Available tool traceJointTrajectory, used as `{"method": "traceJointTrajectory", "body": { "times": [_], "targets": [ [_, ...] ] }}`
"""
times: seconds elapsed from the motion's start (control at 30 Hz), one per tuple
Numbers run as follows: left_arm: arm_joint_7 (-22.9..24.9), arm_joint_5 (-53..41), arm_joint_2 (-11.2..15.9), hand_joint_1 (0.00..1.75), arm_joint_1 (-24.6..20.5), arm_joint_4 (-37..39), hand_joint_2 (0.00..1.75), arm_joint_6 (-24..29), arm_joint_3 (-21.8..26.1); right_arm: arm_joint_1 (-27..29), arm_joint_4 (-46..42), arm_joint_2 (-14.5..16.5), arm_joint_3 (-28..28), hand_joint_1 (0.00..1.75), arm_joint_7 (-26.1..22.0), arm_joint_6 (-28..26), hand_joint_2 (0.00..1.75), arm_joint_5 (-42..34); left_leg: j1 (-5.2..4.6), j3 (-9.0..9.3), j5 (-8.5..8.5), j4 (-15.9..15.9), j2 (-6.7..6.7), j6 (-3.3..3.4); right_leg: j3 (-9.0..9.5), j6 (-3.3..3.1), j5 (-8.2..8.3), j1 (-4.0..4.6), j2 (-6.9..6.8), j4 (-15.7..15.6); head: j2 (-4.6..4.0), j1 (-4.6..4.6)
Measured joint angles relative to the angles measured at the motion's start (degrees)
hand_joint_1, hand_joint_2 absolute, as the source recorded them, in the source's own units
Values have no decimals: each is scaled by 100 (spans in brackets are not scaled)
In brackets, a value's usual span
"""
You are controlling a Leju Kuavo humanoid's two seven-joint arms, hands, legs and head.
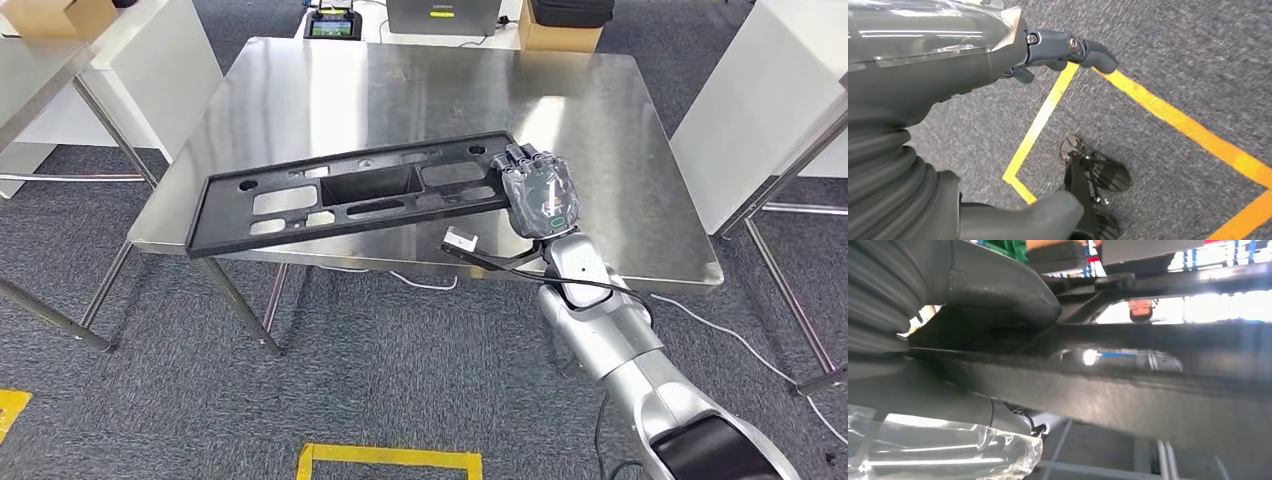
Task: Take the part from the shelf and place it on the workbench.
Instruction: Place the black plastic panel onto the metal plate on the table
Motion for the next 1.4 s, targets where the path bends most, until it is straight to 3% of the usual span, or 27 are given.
{"method": "traceJointTrajectory", "body": {
  "times": [0.1, 0.23, 0.27, 0.3, 0.4, 0.43, 0.57, 0.6, 0.63, 0.7, 0.77, 0.83, 0.9, 0.93, 1.0, 1.07, 1.13, 1.2, 1.3, 1.33, 1.37, 1.4],
  "targets": [
    [-4, -14, 7, 0, -6, -1, 175, 0, 1, 8, -16, 25, -38, 175, 7, 7, 175, 25, 27, -124, -60, 266, 23, -77, 94, -124, 2, -38, 30, 4, 0, -5],
    [-4, -28, 11, 0, -5, -2, 175, 0, 3, 18, -7, 74, -99, 175, -7, 9, 175, -4, 70, -1003, -490, 1592, 40, -191, 219, -240, -117, -23, 42, 0, 0, -10],
    [-4, -28, 14, 0, -1, -2, 175, 1, 4, 23, 1, 89, -108, 175, -11, 10, 175, -18, 74, -1154, -520, 1716, 40, -195, 258, -245, -154, -16, 48, 0, 0, -10],
    [-4, -29, 16, 0, 1, -2, 175, 1, 5, 25, 6, 100, -116, 175, -16, 10, 175, -28, 75, -1201, -417, 1631, 40, -183, 307, -241, -193, -10, 55, 0, 0, -10],
    [-8, -36, 33, 0, -1, -2, 175, 2, 10, 25, 10, 128, -137, 175, -38, 9, 175, -37, 49, -846, 306, 549, 43, -59, 473, -213, -312, 17, 66, -9, 0, -9],
    [-10, -39, 42, 0, -8, -2, 175, 4, 12, 22, 12, 140, -149, 175, -47, 9, 175, -38, 27, -733, 401, 271, 42, -15, 506, -193, -344, 25, 70, -20, 0, -7],
    [-22, -52, 64, 0, -3, -2, 175, 18, 26, 25, 22, 197, -221, 175, -76, 9, 175, -26, -28, -510, 391, -18, 39, 147, 587, -42, -372, 67, 76, 45, 0, -5],
    [-24, -56, 66, 0, -4, -2, 175, 22, 29, 22, 26, 207, -238, 175, -86, 9, 175, -16, -20, -436, 405, -51, 40, 181, 551, -30, -413, 75, 74, 155, 0, -3],
    [-26, -59, 67, 0, -8, -2, 175, 25, 32, 15, 29, 214, -253, 175, -95, 9, 175, -8, -9, -368, 410, -73, 40, 208, 453, -38, -493, 69, 72, 346, 0, -3],
    [-29, -63, 69, 0, -20, -2, 175, 30, 35, 13, 44, 222, -271, 175, -105, 9, 175, 1, -3, -317, 389, -90, 33, 237, 25, -57, -739, 47, 70, 1048, 0, -1],
    [-29, -63, 68, 0, -19, -2, 175, 32, 39, 31, 70, 226, -281, 175, -107, 8, 175, -1, -4, -284, 335, -87, 18, 238, -425, -9, -919, 29, 69, 1627, 0, 0],
    [-28, -66, 63, 0, -9, -2, 175, 37, 46, 37, 108, 228, -291, 175, -125, -6, 175, -27, -1, -215, 269, -82, 4, 215, -498, 108, -748, 15, 66, 1452, 0, 3],
    [-28, -73, 60, 0, -4, -2, 175, 43, 59, 20, 161, 229, -302, 175, -154, -29, 175, -76, 5, -133, 205, -78, -5, 185, -289, 222, -365, -1, 58, 820, 0, 6],
    [-28, -77, 61, 0, -4, -2, 175, 49, 71, -2, 215, 230, -308, 175, -170, -48, 175, -111, 0, -96, 169, -69, -9, 160, -175, 238, -181, -6, 43, 479, 0, 7],
    [-28, -79, 66, 0, -10, -2, 175, 69, 101, -74, 373, 240, -322, 175, -205, -105, 175, -197, -18, -67, 90, -54, -14, 97, -12, 126, -31, 7, 15, 35, 0, 7],
    [-23, -75, 69, 0, -11, -2, 175, 89, 131, -149, 544, 263, -353, 175, -223, -166, 175, -266, -30, -60, 41, -6, -5, 34, 47, -37, -37, 14, 19, -44, 0, 3],
    [-17, -71, 77, 0, -10, -2, 175, 92, 154, -217, 705, 294, -392, 175, -222, -215, 175, -285, -10, -79, -20, 120, 15, -21, 127, -115, -12, -24, 36, -51, 0, 1],
    [-15, -69, 80, 0, -17, -2, 175, 87, 171, -303, 873, 333, -419, 175, -205, -260, 175, -282, 27, -324, -183, 588, 26, -89, 217, -184, -58, -42, 40, -51, 0, -6],
    [-20, -71, 73, 0, -19, -2, 175, 84, 188, -386, 1124, 400, -493, 175, -160, -294, 175, -276, 80, -996, -532, 1579, 33, -182, 304, -235, -149, -30, 45, -49, 0, -14],
    [-23, -73, 72, 0, -17, -2, 175, 83, 192, -392, 1195, 417, -541, 175, -151, -297, 175, -277, 95, -1120, -520, 1645, 36, -198, 342, -230, -186, -30, 47, -49, 0, -15],
    [-28, -75, 74, 0, -15, -2, 175, 83, 197, -397, 1260, 430, -601, 175, -147, -299, 175, -277, 108, -1128, -370, 1482, 40, -203, 392, -215, -226, -34, 47, -49, 0, -15],
    [-34, -79, 76, 0, -15, -2, 175, 82, 206, -408, 1321, 445, -664, 175, -150, -299, 175, -276, 119, -1029, -103, 1123, 42, -200, 453, -195, -272, -39, 47, -49, 0, -14]
  ]
}}
